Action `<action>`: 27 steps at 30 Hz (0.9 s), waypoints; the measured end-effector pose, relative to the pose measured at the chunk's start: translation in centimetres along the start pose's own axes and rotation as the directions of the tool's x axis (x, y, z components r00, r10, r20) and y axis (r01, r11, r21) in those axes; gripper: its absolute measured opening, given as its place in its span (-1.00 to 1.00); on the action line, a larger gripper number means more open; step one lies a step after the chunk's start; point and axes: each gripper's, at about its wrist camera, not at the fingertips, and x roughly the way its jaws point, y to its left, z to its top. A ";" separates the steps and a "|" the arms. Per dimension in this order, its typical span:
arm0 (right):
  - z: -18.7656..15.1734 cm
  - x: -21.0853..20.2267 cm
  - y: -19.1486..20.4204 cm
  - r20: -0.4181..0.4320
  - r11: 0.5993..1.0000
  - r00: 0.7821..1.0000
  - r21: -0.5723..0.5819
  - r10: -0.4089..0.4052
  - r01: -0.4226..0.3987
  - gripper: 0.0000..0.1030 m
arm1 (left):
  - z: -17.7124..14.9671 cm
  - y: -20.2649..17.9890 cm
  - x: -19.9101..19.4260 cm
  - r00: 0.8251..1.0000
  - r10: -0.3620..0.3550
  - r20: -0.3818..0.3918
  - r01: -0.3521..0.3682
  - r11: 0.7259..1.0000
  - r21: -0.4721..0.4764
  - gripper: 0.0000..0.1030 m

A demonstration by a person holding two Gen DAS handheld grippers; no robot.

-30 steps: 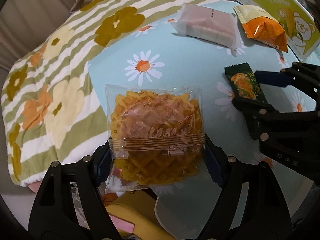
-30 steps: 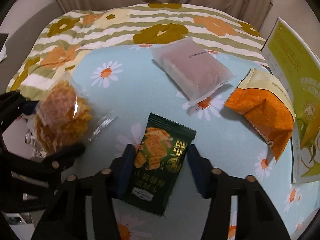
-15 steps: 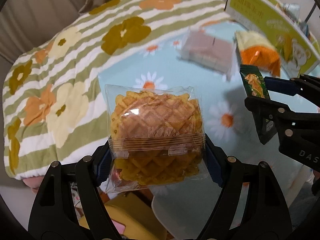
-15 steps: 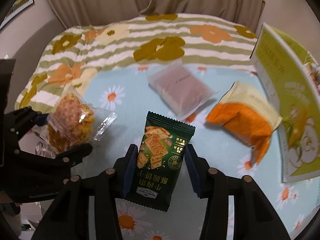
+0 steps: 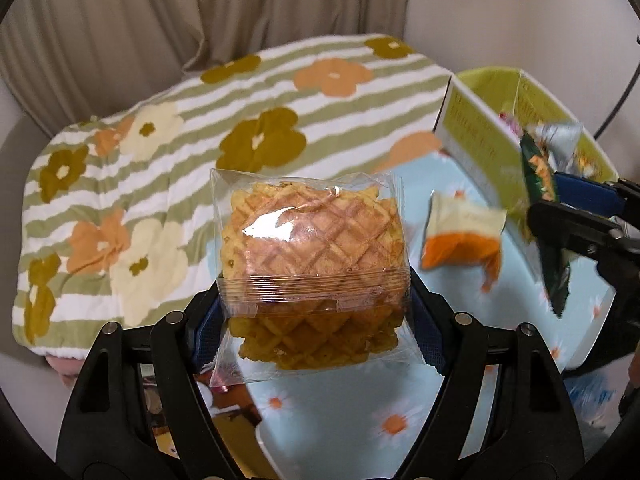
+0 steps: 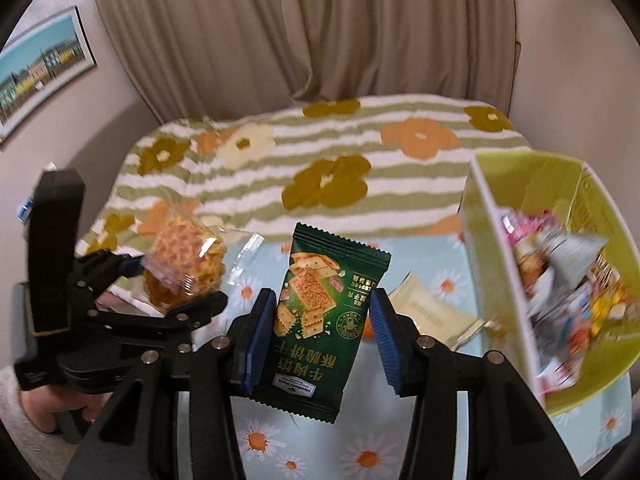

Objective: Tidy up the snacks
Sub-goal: 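Carry both packs over the cardboard box and lower them toward the other snacks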

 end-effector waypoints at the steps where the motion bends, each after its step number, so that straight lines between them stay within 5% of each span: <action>1: 0.5 -0.9 -0.9 0.013 1.000 1.000 -0.007 0.007 -0.007 -0.14 | 0.8 -0.9 -0.5 1.000 0.017 0.011 -0.017 1.000 -0.011 0.48; 13: 4.0 -6.3 -12.8 0.073 0.997 0.996 -0.069 0.051 -0.046 -0.15 | 8.0 -14.1 -1.4 0.997 -0.007 0.073 0.014 0.996 -0.093 0.48; 27: 5.1 -7.1 -27.2 0.033 0.999 0.999 0.025 0.028 -0.028 -0.15 | 13.4 -27.8 4.6 0.994 -0.105 -0.008 0.104 0.990 -0.091 0.48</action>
